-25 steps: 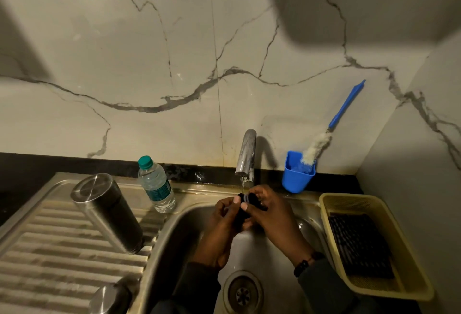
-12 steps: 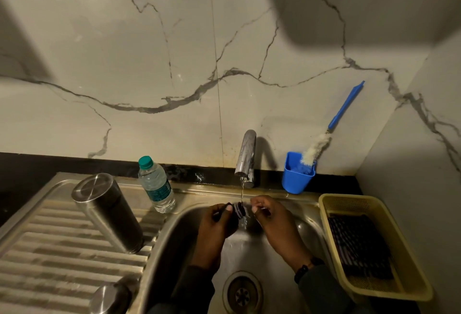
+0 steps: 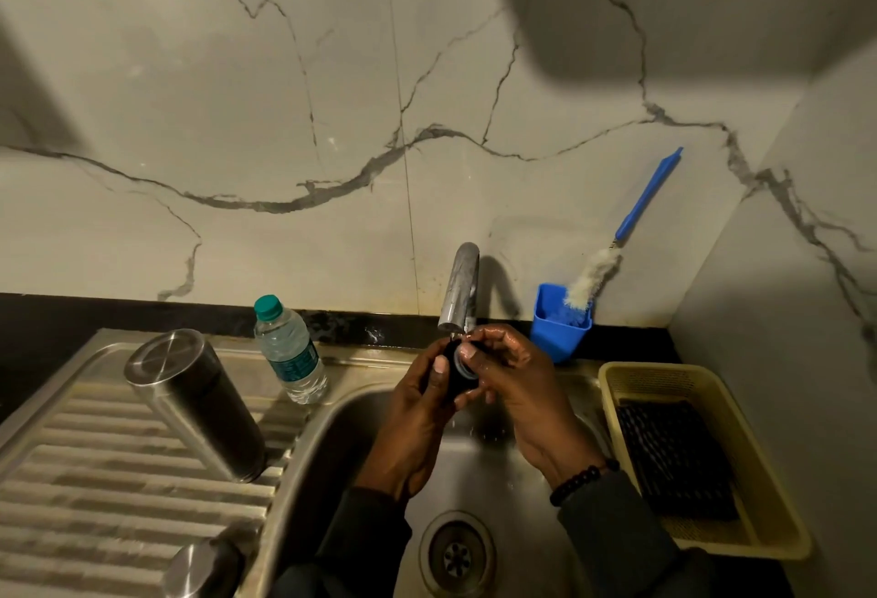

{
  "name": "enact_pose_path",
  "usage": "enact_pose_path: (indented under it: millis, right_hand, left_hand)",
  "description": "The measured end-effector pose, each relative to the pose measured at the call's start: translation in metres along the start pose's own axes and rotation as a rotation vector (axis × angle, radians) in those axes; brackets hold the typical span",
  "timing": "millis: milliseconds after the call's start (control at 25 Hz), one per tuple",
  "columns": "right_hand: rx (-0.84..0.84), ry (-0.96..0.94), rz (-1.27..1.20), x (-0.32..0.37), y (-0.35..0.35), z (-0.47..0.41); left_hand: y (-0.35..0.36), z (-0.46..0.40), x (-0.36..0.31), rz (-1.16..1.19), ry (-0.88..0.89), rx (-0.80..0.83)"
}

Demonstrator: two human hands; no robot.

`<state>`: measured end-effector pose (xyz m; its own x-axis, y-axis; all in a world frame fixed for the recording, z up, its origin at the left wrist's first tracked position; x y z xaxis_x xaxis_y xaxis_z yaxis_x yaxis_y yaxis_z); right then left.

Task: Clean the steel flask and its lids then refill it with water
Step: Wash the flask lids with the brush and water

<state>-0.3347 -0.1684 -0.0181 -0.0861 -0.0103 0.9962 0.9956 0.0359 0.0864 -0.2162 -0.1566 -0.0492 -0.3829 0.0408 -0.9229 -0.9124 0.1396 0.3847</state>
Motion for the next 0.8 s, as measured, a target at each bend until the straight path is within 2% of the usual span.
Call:
enact_pose_path:
  millis: [200,240,320,360,480,560,640,720,800]
  right_hand:
    - [-0.239,-0.004,0.046,-0.003,-0.004,-0.004]
    - [-0.215,-0.023,0.063,-0.003,-0.002,-0.004]
    - [-0.049,-0.098,0.128,0.0,0.01,-0.002]
    - [0.025,-0.163,0.227,0.001,0.016,0.001]
    - [0.073,-0.379,0.783,0.002,0.026,0.005]
    - [0.117,-0.429,0.992,0.0,0.037,0.004]
    - [0.129,-0.392,1.021,0.0,0.042,0.003]
    - [0.034,-0.342,0.907,0.002,0.036,-0.001]
    - [-0.085,-0.311,0.927,0.005,0.035,-0.004]
  left_hand:
    - [0.009,0.007,0.005,0.002,0.032,-0.029]
    - [0.007,0.006,0.007,0.009,0.042,-0.051]
    - [0.0,0.004,0.002,0.012,0.053,-0.091]
    - [-0.001,0.002,-0.002,-0.014,0.064,-0.092]
    - [-0.003,0.002,-0.007,-0.159,0.119,-0.096]
    - [-0.007,0.004,-0.008,-0.178,0.155,-0.135]
    - [-0.009,0.007,-0.007,-0.179,0.185,-0.177]
    - [-0.008,0.011,-0.005,-0.21,0.223,-0.185]
    - [-0.007,0.014,-0.004,-0.251,0.267,-0.179]
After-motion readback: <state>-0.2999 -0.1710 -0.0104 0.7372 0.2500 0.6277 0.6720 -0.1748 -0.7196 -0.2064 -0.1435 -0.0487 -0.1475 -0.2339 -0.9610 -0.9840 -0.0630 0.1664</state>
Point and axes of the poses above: each hand's wrist, its own z-axis away from the middle knuckle, its own y-axis out of the palm, x = y × z, the point moved 7 cm from there along -z, towards the middle knuckle, and after that the axes turned 2 degrees about z, right-handed, at the moved point
